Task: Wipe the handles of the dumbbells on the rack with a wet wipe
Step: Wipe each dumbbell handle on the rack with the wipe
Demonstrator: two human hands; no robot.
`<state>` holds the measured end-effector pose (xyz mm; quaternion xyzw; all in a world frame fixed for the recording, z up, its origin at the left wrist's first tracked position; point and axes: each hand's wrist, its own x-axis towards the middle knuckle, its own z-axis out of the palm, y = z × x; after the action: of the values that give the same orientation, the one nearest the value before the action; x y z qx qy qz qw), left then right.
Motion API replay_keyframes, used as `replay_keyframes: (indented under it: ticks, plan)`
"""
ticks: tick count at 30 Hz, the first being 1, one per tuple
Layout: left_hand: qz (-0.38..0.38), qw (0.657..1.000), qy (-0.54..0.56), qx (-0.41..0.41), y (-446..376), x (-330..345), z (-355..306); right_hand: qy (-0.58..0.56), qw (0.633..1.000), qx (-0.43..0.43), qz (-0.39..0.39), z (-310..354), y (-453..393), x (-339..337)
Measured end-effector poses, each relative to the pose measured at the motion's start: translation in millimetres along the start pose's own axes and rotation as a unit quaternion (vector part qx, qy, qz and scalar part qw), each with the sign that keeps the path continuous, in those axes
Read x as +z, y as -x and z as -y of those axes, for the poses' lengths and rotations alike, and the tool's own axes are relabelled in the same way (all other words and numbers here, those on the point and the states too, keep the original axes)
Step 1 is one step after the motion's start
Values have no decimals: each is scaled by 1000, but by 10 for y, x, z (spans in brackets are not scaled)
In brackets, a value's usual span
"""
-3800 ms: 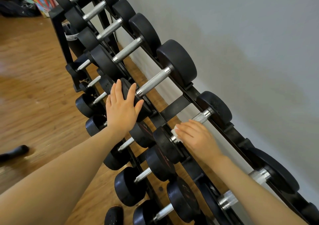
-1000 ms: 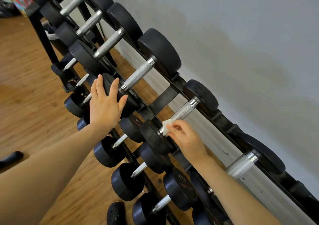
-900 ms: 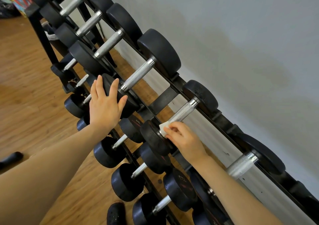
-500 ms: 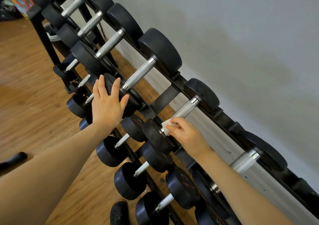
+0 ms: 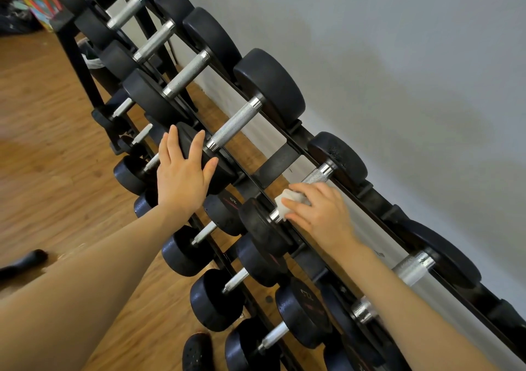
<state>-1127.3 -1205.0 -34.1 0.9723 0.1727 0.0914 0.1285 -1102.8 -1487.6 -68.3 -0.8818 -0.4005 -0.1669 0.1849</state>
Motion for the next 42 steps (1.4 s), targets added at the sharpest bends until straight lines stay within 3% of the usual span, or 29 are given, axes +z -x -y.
replay_keyframes:
  ticks: [18, 23, 27, 34, 39, 42]
  plan:
    - [-3, 1000, 0, 3, 7, 1, -5, 5, 989, -141, 43, -33, -151, 108]
    - [-2, 1000, 0, 4, 4, -3, -4, 15, 1000, -24, -11, -43, -64, 72]
    - [-6, 1000, 3, 5, 6, 5, 0, -11, 999, -38, 7, 217, 63, 192]
    - [-13, 1000, 1, 10, 3, 12, 11, -1, 993, 61, -101, 38, 87, 175]
    - [-12, 1000, 3, 7, -1, 31, 18, -6, 999, -15, -43, 158, 188, 264]
    - [-10, 1000, -1, 7, -2, 34, 20, -7, 994, 51, -99, 90, 180, 216]
